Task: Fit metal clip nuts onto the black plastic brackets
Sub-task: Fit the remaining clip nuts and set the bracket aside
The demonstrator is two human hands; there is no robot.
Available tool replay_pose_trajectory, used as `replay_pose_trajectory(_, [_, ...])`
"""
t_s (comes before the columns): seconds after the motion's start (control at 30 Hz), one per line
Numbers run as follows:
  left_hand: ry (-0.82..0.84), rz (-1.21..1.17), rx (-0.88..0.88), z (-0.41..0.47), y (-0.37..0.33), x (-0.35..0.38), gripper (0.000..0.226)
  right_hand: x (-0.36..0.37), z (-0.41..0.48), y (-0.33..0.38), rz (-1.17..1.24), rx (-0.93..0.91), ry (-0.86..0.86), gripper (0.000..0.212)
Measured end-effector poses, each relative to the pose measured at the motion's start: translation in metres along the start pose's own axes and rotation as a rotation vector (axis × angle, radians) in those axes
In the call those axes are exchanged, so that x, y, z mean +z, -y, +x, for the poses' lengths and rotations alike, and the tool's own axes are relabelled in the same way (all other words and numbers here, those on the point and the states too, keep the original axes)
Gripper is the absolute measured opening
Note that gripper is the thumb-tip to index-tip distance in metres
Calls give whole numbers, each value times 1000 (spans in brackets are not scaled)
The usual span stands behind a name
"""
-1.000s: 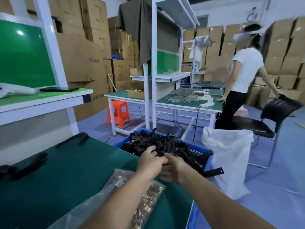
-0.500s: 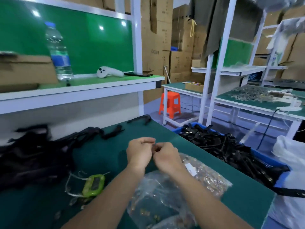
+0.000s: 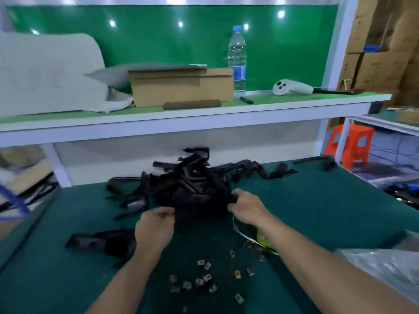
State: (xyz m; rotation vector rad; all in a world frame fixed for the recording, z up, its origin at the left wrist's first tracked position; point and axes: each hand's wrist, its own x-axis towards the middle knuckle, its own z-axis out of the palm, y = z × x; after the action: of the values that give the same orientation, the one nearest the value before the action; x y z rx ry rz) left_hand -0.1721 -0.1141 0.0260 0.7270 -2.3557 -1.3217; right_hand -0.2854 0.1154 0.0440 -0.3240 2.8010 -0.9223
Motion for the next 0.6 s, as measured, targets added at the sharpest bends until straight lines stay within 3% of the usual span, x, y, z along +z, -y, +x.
replay_pose_trajectory(0.03, [14,22,-37,2,7,-10,18,8,9,11,-24,-34,-1,65])
replay_pose_trajectory(0.13, [179,-27,-106,6,21,-30,40,33,29,44,-49,-181,-67,71])
replay_pose_trajectory(0.23, [354,101,-27,0,27,-40,28,58,39,65,-174,-252,-40,68])
replay_pose_trajectory(0.33, [534,242,42,-15,29,-35,9,69,34,74,-364,-304,-199,45])
replay_pose_trajectory(0.4, [626,255,46,-28,24,-29,8,66,28,74,-388,-378,-361,31])
replay_pose_trajectory(0.47, [686,261,65,-37,19,-24,23,56,19,73,-304,-407,-421,22])
replay_pose_trajectory(0.53, [706,321,99,-48,15,-17,31,40,2,70,-89,-312,-368,13])
replay_pose_trajectory(0.6, [659,363,119,-59,12,-6,33,23,-18,60,191,-191,-288,22])
